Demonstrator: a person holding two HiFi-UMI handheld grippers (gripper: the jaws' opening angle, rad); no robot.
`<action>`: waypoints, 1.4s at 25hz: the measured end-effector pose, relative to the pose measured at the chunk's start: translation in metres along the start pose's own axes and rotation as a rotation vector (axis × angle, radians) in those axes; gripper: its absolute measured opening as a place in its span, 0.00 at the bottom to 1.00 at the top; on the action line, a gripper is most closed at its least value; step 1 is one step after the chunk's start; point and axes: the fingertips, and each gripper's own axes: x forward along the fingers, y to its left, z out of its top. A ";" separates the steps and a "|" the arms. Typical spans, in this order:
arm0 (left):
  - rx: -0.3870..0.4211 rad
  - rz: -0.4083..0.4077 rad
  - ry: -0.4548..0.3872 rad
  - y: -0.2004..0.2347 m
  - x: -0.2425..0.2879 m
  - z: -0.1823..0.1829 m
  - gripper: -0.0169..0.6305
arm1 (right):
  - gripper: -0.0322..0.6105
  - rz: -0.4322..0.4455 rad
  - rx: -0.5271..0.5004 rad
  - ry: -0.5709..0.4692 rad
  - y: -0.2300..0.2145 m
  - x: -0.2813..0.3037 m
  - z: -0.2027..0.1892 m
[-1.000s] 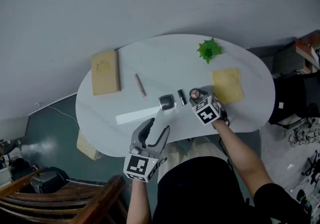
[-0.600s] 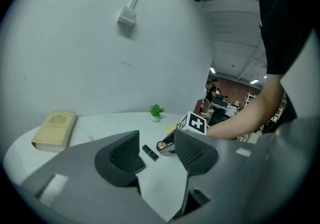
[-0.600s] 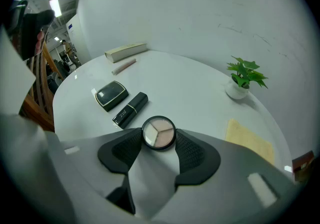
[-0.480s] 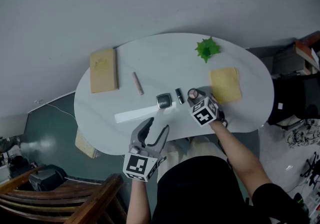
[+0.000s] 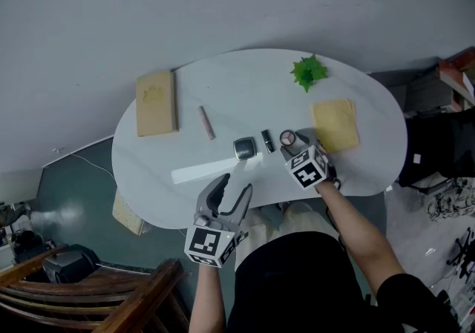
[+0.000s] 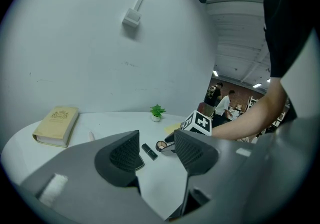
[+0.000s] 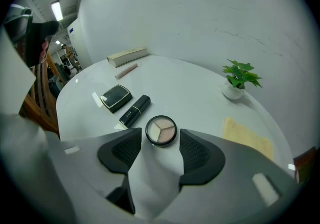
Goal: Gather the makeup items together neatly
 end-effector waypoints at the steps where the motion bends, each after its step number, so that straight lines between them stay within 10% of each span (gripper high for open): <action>1: -0.004 0.001 -0.002 -0.001 0.001 -0.001 0.36 | 0.40 0.002 0.001 -0.004 0.001 -0.003 0.000; 35: -0.203 0.436 0.078 0.163 0.068 -0.077 0.29 | 0.40 -0.027 0.151 -0.190 0.011 -0.110 0.008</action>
